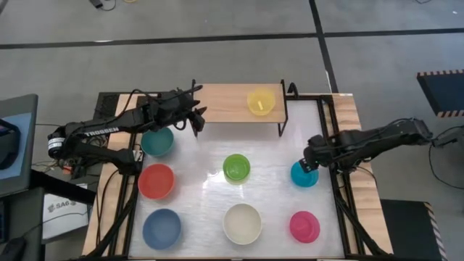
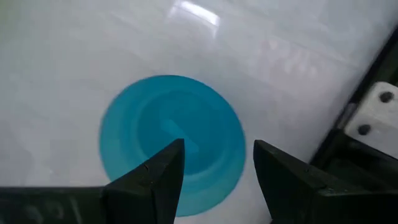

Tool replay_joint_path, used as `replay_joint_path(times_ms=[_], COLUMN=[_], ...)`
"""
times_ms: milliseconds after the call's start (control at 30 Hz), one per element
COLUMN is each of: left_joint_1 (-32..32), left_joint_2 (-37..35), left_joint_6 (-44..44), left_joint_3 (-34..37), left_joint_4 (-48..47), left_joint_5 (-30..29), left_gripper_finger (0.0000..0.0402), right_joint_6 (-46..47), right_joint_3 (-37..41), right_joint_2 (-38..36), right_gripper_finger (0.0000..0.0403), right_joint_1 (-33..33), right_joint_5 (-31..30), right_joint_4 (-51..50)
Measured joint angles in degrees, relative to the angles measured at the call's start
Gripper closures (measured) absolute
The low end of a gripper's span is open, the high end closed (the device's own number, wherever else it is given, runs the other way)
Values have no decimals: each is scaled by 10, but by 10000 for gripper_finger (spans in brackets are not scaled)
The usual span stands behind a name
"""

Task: Place and stack bowls onto a shelf
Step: Stack the light blue bowl on top of the yellow bowl on the shelf

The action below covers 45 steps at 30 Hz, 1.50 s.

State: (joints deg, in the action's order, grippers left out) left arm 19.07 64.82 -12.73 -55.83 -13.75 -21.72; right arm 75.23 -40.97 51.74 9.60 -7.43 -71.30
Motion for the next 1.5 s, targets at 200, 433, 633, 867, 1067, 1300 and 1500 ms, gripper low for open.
replay_joint_path(times_ms=[200, 433, 633, 867, 1067, 1300, 1500], left_joint_1=[0, 0, 1, 1, 1, 2, 2], left_joint_2=[0, 0, 0, 0, 0, 0, 4], left_joint_6=[0, 6, 19, 19, 20, 49, 35], left_joint_3=[0, 0, 0, 0, 0, 0, 0], left_joint_4=[-5, 2, 12, 9, -6, 7, 51], left_joint_5=[0, -1, -1, -1, -1, -13, -12], left_gripper_finger=[229, 229, 229, 229, 229, 229, 229], right_joint_6=[-22, -151, -295, -392, -402, -372, -299], right_joint_3=[2, 2, 2, 2, 2, -2, -21], right_joint_2=[40, 111, 163, 225, 276, 280, 222], right_gripper_finger=[191, 214, 215, 222, 271, 373, 380], right_joint_1=[-21, -72, -132, -166, -168, -147, -123], right_joint_5=[21, 3, 33, 55, 60, 71, 57], right_joint_4=[4, 20, 59, 78, 95, 106, 112])
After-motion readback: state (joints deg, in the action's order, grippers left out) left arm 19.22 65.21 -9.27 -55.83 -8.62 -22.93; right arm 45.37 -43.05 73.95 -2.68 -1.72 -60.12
